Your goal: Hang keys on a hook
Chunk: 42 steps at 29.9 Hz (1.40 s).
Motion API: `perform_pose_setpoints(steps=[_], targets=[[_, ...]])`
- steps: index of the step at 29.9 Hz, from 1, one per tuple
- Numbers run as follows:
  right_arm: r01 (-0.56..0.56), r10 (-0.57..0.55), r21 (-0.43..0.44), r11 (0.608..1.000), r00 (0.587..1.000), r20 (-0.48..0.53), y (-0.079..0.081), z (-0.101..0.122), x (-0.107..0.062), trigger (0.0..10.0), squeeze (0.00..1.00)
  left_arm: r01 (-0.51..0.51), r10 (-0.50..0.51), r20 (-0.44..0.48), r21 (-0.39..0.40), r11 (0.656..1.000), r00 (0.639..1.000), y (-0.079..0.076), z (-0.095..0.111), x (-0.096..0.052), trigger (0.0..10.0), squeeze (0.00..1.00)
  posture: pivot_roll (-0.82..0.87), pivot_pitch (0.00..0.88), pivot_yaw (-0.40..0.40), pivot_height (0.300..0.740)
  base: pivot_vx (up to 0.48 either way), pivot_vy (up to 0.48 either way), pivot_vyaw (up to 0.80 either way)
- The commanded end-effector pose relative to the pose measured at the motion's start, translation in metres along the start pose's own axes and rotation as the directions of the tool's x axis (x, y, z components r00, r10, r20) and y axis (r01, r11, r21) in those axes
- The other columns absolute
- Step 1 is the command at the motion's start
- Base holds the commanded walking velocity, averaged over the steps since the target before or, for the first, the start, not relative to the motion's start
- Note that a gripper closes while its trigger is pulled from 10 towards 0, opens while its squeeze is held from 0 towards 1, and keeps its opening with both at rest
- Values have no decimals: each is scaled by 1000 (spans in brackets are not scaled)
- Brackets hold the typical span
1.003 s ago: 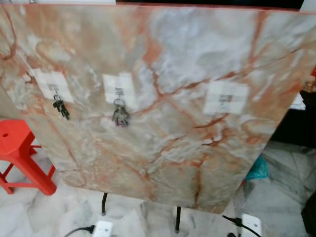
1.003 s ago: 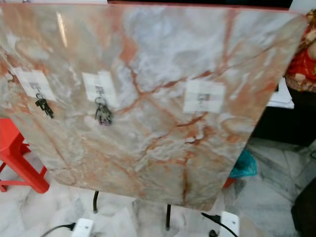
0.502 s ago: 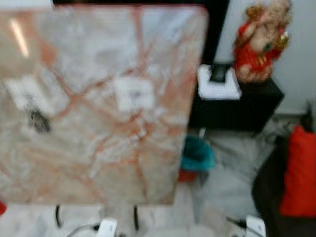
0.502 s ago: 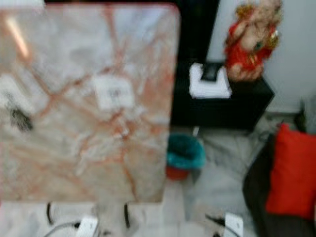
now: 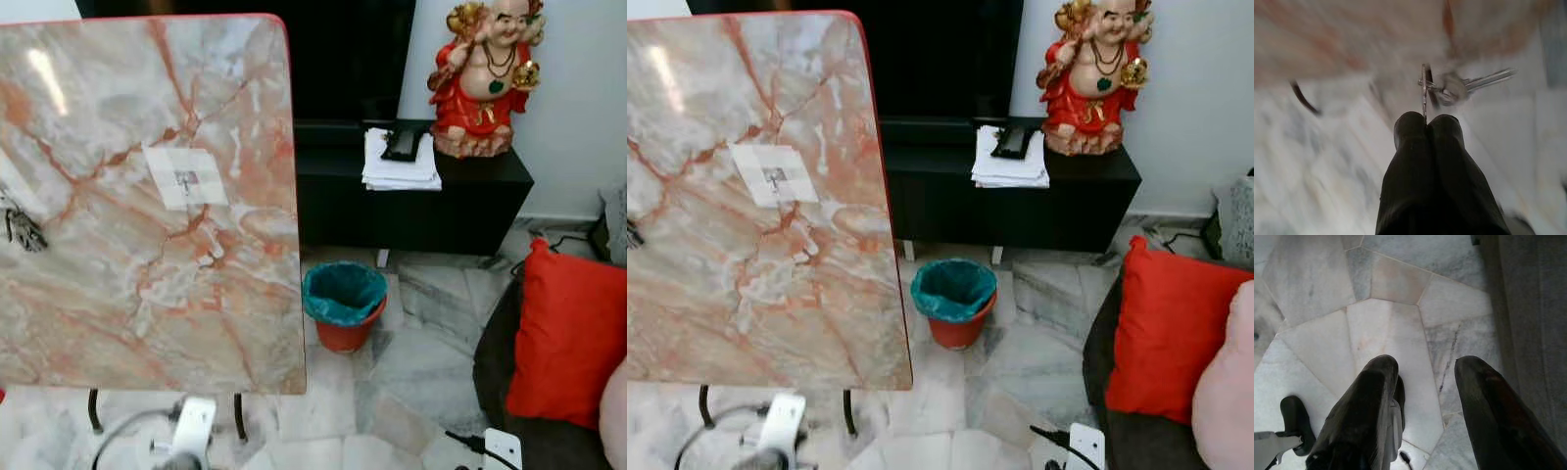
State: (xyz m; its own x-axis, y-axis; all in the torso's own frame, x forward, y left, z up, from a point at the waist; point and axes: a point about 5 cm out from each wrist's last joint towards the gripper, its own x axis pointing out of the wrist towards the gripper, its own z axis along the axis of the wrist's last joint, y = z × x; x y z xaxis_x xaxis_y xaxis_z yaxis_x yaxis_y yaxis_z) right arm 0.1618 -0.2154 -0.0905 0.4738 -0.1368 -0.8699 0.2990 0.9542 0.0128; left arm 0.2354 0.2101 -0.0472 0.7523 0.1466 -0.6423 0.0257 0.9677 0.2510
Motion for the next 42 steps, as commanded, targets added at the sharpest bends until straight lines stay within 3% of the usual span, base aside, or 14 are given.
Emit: perform_pose_setpoints(steps=[1, 2, 6, 10, 11, 14, 17, 31, 37, 42], targets=[[-13, 13, -10, 1000, 1000, -4, 5, -1, 0, 10000, 0, -30, 29, 30, 25, 999, 999, 7, 6, 1, 10000, 0, 34, 0, -16, 736, 0, 0, 0], [-15, 15, -12, 1000, 1000, -5, 5, -2, 0, 10000, 0, -84, 77, 161, 41, 996, 984, 15, 41, 6, 10000, 0, 33, 0, -15, 736, 0, 0, 0], [-20, 20, -12, 1000, 1000, -3, 6, -3, 0, 10000, 0, -165, 156, 370, -10, 986, 916, 24, 99, 6, 10000, 0, 36, 0, -13, 736, 0, 0, 0], [-23, 23, -10, 1000, 1000, -2, 6, -3, 0, 10000, 0, -204, 181, 500, -10, 979, 847, 30, 130, -1, 10000, 0, 32, 0, -12, 736, 0, 0, 0], [-25, 25, -8, 1000, 1000, 1, 6, -3, 0, 10000, 0, -225, 186, 557, 1, 974, 810, 31, 144, -5, 10000, 0, 34, 0, -11, 736, 0, 0, 0], [-26, 26, -9, 1000, 1000, 2, 6, -3, 0, 10000, 0, -242, 188, 591, 12, 970, 784, 32, 153, -8, 10000, 0, 34, 0, -11, 736, 0, 0, 0], [-29, 29, -14, 999, 1000, 2, 7, -3, 0, 10000, 0, -277, 181, 702, 25, 961, 689, 31, 183, -22, 10000, 0, 34, 0, -12, 736, 0, 0, 0], [-42, 42, -40, 998, 999, 5, 8, -1, 0, 10000, 0, -280, 112, 823, 59, 958, 558, 12, 205, -52, 10000, 0, 32, 0, -18, 736, 0, 0, 0], [-49, 49, -54, 997, 999, 6, 8, -1, 0, 10000, 0, -288, 101, 828, 76, 955, 551, 9, 202, -57, 10000, 0, 30, 0, -18, 736, 0, 0, 0], [-49, 50, -64, 997, 999, 3, 8, -1, 0, 10000, 0, -304, 96, 850, 78, 949, 518, 9, 208, -65, 10000, 0, 33, 0, -20, 736, 0, 0, 0]])
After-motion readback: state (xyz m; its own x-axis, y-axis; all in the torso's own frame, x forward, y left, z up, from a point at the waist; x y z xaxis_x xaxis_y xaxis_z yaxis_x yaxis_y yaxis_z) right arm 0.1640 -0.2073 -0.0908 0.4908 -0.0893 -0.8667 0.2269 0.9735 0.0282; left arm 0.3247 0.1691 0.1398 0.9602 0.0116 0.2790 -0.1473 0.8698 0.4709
